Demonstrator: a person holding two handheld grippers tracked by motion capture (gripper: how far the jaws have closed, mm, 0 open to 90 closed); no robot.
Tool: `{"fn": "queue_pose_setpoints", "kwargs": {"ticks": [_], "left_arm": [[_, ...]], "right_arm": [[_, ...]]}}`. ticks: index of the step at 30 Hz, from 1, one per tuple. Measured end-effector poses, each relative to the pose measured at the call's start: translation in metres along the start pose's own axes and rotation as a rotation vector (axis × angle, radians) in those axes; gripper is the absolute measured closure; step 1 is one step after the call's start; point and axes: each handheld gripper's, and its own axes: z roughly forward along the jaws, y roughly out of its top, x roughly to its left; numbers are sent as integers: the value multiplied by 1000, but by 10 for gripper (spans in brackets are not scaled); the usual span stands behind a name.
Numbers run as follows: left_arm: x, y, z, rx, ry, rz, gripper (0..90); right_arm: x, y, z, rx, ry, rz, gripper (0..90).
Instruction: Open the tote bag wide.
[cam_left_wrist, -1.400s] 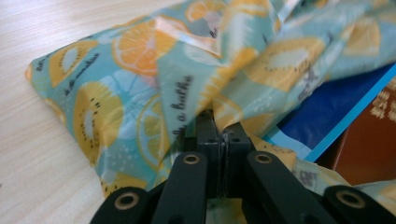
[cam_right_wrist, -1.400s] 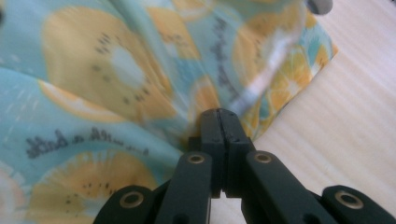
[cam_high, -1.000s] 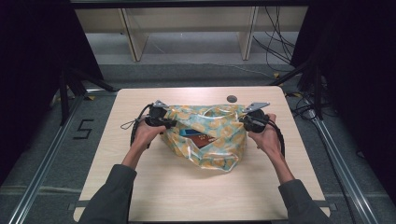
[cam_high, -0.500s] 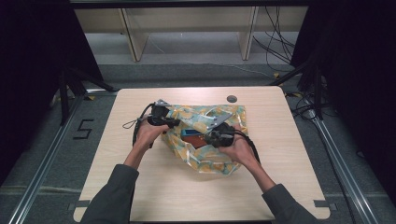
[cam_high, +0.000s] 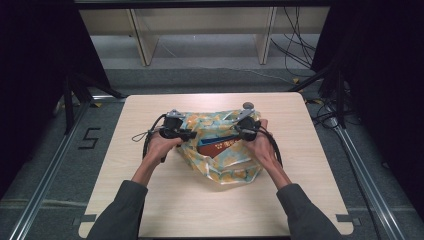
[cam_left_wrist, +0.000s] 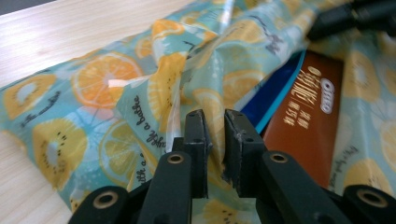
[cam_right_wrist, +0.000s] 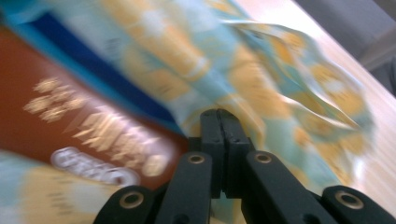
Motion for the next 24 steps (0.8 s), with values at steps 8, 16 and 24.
{"fn": "queue_pose_setpoints", "kwargs": {"ticks": [8,16,24], "left_arm": [[-9,2,5,2,0,37,798],[6,-12,11,15,23,-12,792],[-10,-1,-4,-16,52,22,619]], "right_arm": [[-30,-7,18,39,-71,38,900],[-49,-29,37,69,-19,139,900],[-49,-22,5,-15,23,142,900]]}}
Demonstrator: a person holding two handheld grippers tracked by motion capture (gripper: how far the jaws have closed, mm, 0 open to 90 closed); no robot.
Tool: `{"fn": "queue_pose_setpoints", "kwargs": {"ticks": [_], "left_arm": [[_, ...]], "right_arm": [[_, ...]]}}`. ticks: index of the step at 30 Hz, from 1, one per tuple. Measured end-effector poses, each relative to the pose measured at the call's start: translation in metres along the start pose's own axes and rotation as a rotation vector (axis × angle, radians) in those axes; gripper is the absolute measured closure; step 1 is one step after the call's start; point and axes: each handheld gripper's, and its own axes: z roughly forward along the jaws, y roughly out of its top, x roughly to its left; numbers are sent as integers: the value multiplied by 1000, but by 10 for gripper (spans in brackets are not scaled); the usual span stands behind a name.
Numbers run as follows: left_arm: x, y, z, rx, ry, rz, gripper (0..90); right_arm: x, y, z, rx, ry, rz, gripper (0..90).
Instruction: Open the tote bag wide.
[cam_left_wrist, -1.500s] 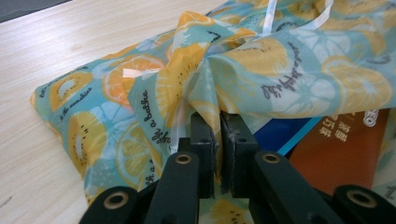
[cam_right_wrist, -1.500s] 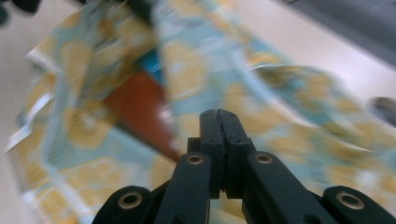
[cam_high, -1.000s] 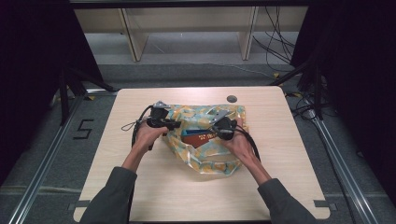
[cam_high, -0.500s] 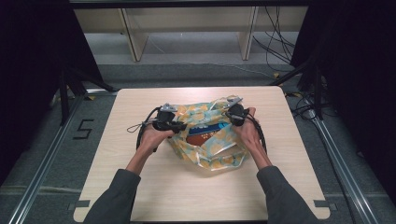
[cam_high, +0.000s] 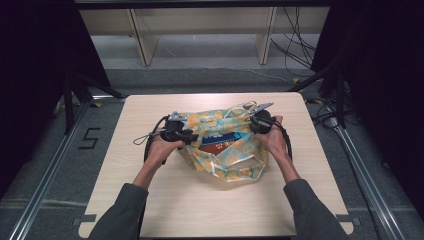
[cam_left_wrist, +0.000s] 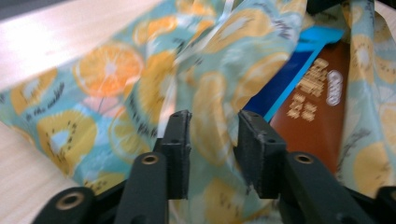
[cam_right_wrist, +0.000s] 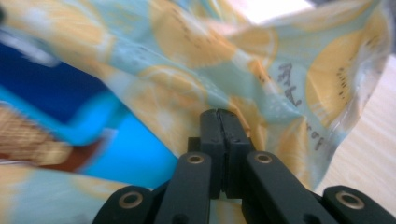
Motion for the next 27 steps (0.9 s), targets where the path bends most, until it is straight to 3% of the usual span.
{"fn": "queue_pose_setpoints", "kwargs": {"ticks": [4,5,6,7,8,9,10,11,12,13,14,15,19,20,21,22,24,25,27], "left_arm": [[-9,13,-12,-16,43,33,468],[-14,20,-18,-44,70,38,456],[-23,31,-25,-93,85,55,472],[-27,35,-26,-99,82,83,493],[-27,35,-26,-99,82,83,520],[-36,41,-27,-105,69,101,520],[-43,46,-26,-107,26,122,635],[-55,50,-17,-82,-63,110,677],[-60,51,-10,-50,-94,127,709],[-66,52,-2,-7,-111,141,736],[-66,52,-2,-7,-111,141,739],[-70,54,18,64,-129,160,745],[-69,61,59,145,-98,132,741],[-69,61,59,145,-98,132,733],[-65,65,75,162,-59,128,732],[-61,69,85,173,-30,107,726],[-54,76,97,179,-2,58,720],[-51,79,100,176,13,62,724],[-44,85,108,166,75,84,747]], "right_arm": [[11,4,-23,-70,80,-13,895],[17,5,-29,-83,112,-11,892],[22,4,-29,-119,123,-9,891],[27,5,-32,-99,147,-13,891],[27,5,-32,-99,147,-13,891],[31,6,-33,-105,148,-28,892],[42,10,-37,-112,168,-50,893],[44,11,-37,-100,175,-61,894],[47,12,-36,-93,174,-77,898],[50,12,-35,-82,182,-82,898],[50,12,-35,-82,182,-82,898],[52,12,-30,-77,181,-90,898],[57,10,-22,-50,172,-89,898],[58,9,-20,-37,174,-83,898],[57,9,-18,-13,175,-114,898],[59,8,-15,-11,166,-104,898],[60,5,-9,20,177,-137,898],[61,3,-10,51,177,-140,898],[62,-2,-13,44,177,-140,898]]}}
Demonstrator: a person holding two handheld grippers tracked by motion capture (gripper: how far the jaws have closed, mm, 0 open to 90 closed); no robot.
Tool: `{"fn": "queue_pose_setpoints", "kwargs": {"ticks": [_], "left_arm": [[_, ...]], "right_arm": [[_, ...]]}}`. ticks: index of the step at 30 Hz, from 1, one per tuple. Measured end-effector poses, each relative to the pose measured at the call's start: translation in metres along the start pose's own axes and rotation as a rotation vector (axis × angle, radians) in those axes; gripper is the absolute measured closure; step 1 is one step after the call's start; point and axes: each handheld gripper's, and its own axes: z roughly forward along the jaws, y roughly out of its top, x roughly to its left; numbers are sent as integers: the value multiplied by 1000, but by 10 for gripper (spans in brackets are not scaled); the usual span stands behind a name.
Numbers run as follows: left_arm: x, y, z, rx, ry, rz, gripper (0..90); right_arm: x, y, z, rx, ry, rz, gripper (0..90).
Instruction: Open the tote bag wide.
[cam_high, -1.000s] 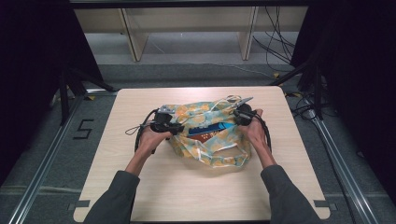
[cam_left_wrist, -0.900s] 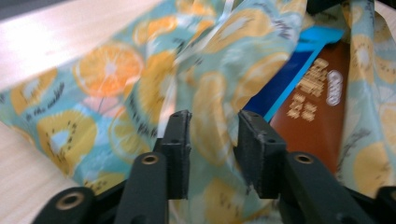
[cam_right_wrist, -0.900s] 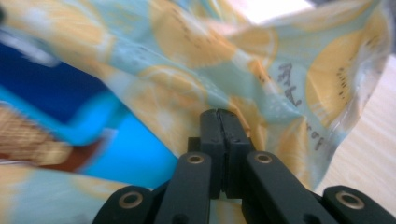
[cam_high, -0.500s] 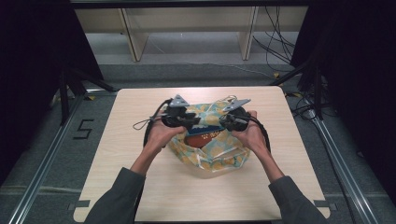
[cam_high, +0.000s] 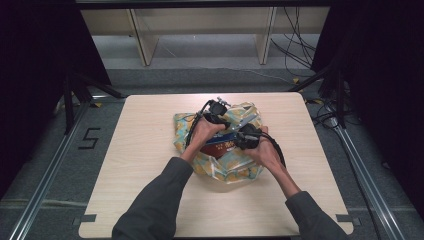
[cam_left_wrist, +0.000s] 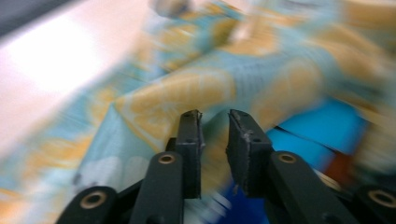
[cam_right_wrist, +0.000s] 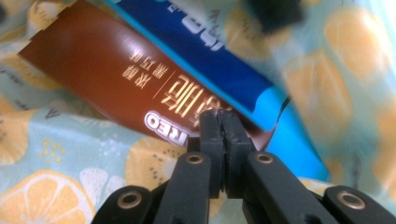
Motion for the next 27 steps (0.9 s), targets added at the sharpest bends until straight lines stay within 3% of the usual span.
{"fn": "queue_pose_setpoints", "kwargs": {"ticks": [1,3,4,6,7,10,12,14,17,19,20,24,25,26,27], "left_arm": [[5,2,5,25,24,6,757],[10,3,9,30,26,-12,773],[17,2,15,37,36,-46,776],[21,0,18,44,39,-65,786],[23,-2,19,48,37,-71,791],[26,-5,20,37,34,-99,805],[27,-5,20,47,47,-82,811],[28,-6,20,65,94,-32,816],[32,-9,19,47,65,-64,811],[31,-9,16,29,60,-62,801],[28,-9,13,21,54,-60,793],[18,-5,1,-8,8,-36,777],[15,-3,-2,-9,7,-22,776],[13,-2,-4,-7,7,-8,773],[13,-2,-4,-7,7,-8,772]], "right_arm": [[0,-3,0,-23,-2,-20,898],[5,-13,-8,-8,21,-13,898],[7,-19,-10,-10,22,-25,898],[14,-31,-14,26,42,-17,898],[15,-36,-14,35,41,-40,898],[19,-53,-7,61,35,-41,900],[20,-60,-2,80,46,-30,900],[22,-65,1,103,58,-36,900],[28,-67,-4,128,68,-54,900],[29,-66,-9,107,66,-59,900],[28,-63,-14,74,58,-67,900],[26,-34,-41,-93,46,3,900],[24,-27,-43,-116,43,-8,900],[19,-17,-41,-157,30,-48,900],[19,-17,-41,-157,30,-48,900]]}}
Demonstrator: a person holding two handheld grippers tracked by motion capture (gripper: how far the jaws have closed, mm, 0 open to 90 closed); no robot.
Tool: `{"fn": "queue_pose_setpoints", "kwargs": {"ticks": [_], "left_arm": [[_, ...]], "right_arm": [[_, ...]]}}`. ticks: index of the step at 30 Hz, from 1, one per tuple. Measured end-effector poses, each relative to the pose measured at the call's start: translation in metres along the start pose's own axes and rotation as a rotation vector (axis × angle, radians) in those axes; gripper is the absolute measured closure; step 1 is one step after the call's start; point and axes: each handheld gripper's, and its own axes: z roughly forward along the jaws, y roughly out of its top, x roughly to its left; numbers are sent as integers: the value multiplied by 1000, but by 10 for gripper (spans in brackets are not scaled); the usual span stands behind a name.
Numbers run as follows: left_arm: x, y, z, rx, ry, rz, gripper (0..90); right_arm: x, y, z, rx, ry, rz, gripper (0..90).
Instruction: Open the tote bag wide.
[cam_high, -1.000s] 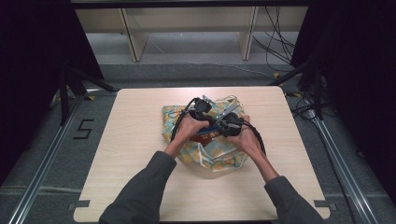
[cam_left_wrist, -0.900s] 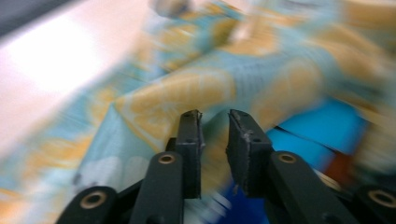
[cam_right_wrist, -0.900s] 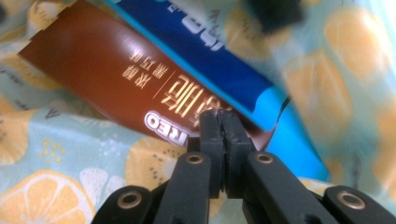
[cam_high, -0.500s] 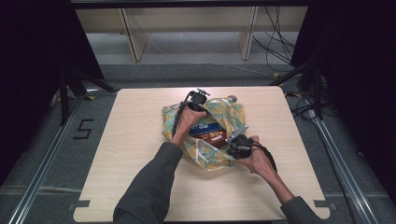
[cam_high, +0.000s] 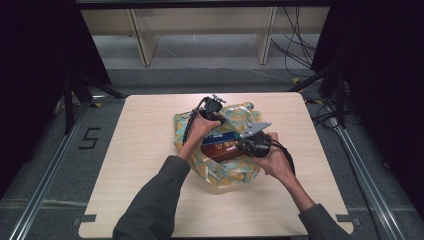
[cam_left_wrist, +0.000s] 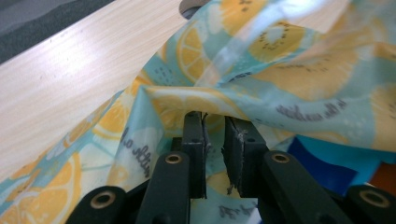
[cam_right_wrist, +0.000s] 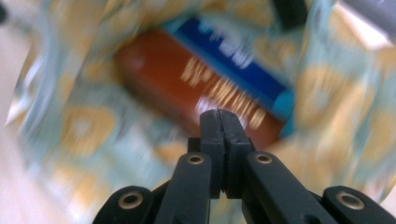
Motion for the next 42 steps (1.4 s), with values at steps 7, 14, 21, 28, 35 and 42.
{"fn": "queue_pose_setpoints", "kwargs": {"ticks": [7,14,21,28,35,42], "left_arm": [[7,-7,-4,8,-7,6,774],[8,-10,1,9,-24,-1,779],[6,-11,2,4,-27,-1,780],[7,-10,-9,-52,-66,-29,759],[3,-26,-53,-120,-130,-15,798],[9,-45,-84,-159,-147,-25,807]], "right_arm": [[-65,-4,21,148,-216,92,900],[-97,-36,31,187,-176,212,900],[-106,-58,42,187,-136,296,900],[-94,-42,15,83,-145,279,894],[-73,-31,-17,-23,-89,221,894],[-62,-29,-24,-51,-71,195,894]]}}
